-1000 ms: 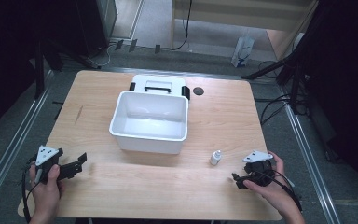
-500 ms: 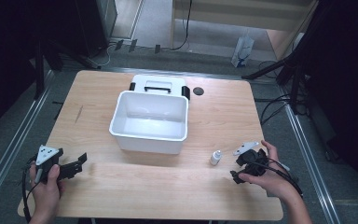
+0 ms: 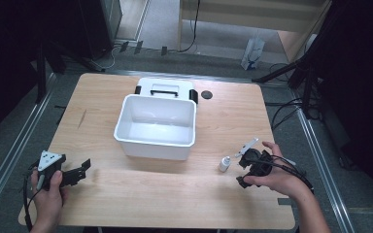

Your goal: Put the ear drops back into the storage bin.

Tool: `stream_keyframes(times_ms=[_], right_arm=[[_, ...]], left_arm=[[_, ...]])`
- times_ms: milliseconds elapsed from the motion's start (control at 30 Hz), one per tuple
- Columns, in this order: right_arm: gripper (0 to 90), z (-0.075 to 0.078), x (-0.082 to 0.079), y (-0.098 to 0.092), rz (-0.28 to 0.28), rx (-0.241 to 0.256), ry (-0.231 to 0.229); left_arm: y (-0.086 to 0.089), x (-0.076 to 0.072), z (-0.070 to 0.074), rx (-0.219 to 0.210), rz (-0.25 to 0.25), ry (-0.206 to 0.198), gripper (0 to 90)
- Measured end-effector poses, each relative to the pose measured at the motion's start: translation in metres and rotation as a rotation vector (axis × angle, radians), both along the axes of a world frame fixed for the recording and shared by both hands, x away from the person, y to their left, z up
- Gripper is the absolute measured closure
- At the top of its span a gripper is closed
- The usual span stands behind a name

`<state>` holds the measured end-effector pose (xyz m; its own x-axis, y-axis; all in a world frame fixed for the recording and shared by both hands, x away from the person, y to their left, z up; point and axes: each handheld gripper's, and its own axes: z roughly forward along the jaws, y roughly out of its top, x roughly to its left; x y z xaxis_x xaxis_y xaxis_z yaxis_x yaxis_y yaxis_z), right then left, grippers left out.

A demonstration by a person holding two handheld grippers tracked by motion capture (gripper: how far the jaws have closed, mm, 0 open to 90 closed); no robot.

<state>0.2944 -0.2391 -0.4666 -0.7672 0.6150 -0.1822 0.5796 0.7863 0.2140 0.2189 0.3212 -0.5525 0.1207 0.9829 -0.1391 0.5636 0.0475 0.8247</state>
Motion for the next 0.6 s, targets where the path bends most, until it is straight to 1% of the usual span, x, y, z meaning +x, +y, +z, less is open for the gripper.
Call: stream_keyframes(times_ms=[33,67,133,300,400,433,467,600], right_arm=[[17.1,0.0,0.0,0.0,0.0,0.0,0.0],[17.9,0.002,0.001,0.004,0.005,-0.009,0.012],[18.0,0.005,0.003,0.007,0.01,-0.011,0.014],[19.0,0.01,0.006,0.013,0.009,0.001,0.016],[25.0,0.014,0.009,0.021,0.004,-0.002,0.004],[25.0,0.014,0.009,0.021,0.004,-0.002,0.004],[29.8,0.016,0.01,0.025,0.008,0.004,0.001],[32.7,0.017,0.011,0.03,0.019,0.001,0.017]], left_arm=[[0.0,0.0,0.0,0.0,0.0,0.0,8.0],[0.0,0.0,0.0,-0.003,0.0,0.0,8.0],[0.0,0.0,0.0,-0.003,0.001,0.0,8.0],[0.0,0.0,0.0,-0.004,0.0,0.001,8.0],[0.0,0.0,0.0,-0.004,0.0,0.001,8.0],[0.0,0.0,0.0,-0.004,0.0,0.001,8.0],[0.0,0.0,0.0,-0.003,0.001,0.0,8.0],[0.001,0.001,0.0,-0.007,0.007,0.003,8.0]])
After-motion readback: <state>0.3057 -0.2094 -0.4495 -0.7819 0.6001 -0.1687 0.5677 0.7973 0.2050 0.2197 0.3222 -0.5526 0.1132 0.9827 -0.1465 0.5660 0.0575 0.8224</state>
